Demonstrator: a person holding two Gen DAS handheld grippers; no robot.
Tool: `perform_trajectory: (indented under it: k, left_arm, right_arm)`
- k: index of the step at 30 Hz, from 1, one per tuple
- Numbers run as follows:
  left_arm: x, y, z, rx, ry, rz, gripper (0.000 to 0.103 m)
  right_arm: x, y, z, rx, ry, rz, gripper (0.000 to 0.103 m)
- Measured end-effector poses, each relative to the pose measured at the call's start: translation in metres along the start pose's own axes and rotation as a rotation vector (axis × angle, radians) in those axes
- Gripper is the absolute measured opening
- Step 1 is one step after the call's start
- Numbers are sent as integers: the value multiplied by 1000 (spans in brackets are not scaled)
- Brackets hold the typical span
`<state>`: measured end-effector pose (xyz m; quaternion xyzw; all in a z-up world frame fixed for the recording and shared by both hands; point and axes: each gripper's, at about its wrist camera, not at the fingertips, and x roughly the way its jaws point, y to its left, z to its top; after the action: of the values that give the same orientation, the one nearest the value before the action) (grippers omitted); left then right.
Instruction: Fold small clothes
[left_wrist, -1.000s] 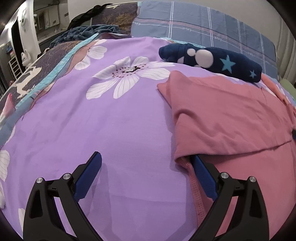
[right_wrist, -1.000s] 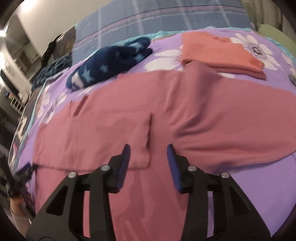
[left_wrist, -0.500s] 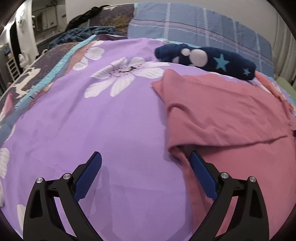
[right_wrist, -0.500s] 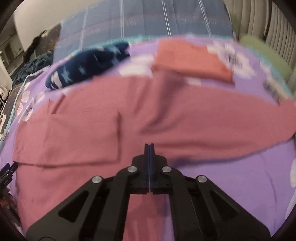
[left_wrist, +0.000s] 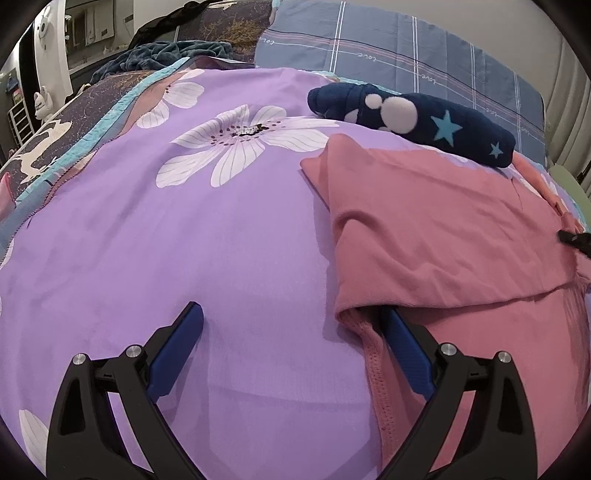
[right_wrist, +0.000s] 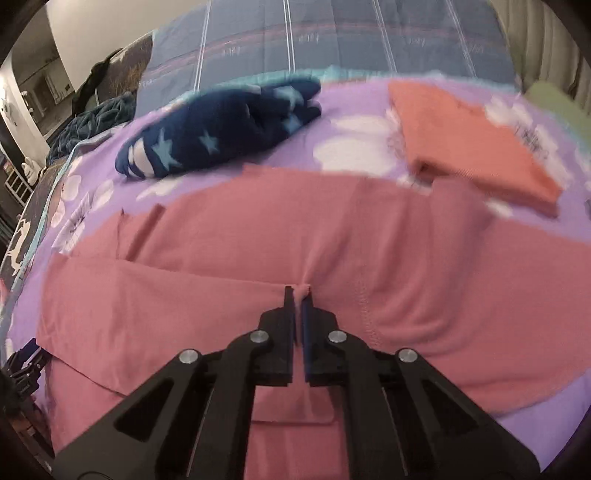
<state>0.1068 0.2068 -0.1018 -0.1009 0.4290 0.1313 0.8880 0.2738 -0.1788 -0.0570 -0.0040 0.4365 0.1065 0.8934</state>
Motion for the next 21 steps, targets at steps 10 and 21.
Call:
perform_trajectory:
  k: [10,21]
  left_arm:
    - [-10,-9,-7,34,-24,-25,82]
    - [-15,-26,-8,114,-68,-146,29]
  right_arm:
    - [-15,-35,3,34,-4,-190,46]
    - [2,202,36,-433,79,316,41]
